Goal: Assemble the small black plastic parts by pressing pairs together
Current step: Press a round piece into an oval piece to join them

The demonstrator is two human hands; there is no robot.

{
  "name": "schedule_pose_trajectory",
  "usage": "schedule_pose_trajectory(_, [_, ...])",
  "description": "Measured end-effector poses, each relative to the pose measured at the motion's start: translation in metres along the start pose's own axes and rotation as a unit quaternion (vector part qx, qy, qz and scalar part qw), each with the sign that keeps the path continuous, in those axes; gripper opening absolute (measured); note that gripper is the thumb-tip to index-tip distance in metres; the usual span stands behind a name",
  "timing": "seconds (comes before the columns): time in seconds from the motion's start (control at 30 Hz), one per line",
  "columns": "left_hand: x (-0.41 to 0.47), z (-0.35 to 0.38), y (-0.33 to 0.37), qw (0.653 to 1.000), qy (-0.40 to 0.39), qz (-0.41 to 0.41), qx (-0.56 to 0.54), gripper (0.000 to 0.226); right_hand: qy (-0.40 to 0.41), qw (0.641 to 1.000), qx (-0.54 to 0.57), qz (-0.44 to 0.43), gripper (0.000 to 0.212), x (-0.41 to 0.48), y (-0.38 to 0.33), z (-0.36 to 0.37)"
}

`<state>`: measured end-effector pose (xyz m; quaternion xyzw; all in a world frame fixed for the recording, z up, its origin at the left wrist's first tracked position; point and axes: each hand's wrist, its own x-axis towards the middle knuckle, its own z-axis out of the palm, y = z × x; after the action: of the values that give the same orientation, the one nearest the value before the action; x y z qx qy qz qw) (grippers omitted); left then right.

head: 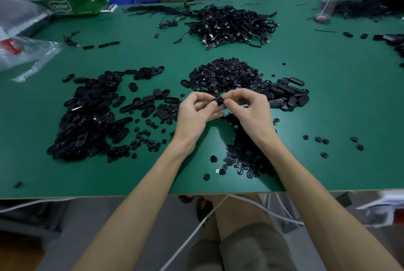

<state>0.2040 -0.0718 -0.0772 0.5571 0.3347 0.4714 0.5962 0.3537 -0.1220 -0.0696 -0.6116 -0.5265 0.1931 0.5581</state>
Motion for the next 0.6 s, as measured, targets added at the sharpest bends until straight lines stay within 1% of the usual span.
schedule_pose_trajectory(0.17, [0.0005,0.0010,-0.0018,1.000,0.016,-0.004,0.013,0.011,0.011,1.000,0.014,-0.002,0.009,-0.0005,0.0000,0.0009])
schedule_pose_trajectory(0.4, [0.0003,0.0022,-0.0006,0.999,0.012,-0.005,0.032,0.009,0.001,1.000,-0.024,-0.021,0.011,-0.0013,-0.0013,0.0035])
schedule_pose_trajectory(0.6, [-0.0002,0.0033,0.0009,0.999,0.011,-0.002,0.040,0.008,-0.002,0.999,-0.032,-0.029,0.011,-0.0014,-0.0020,0.0032])
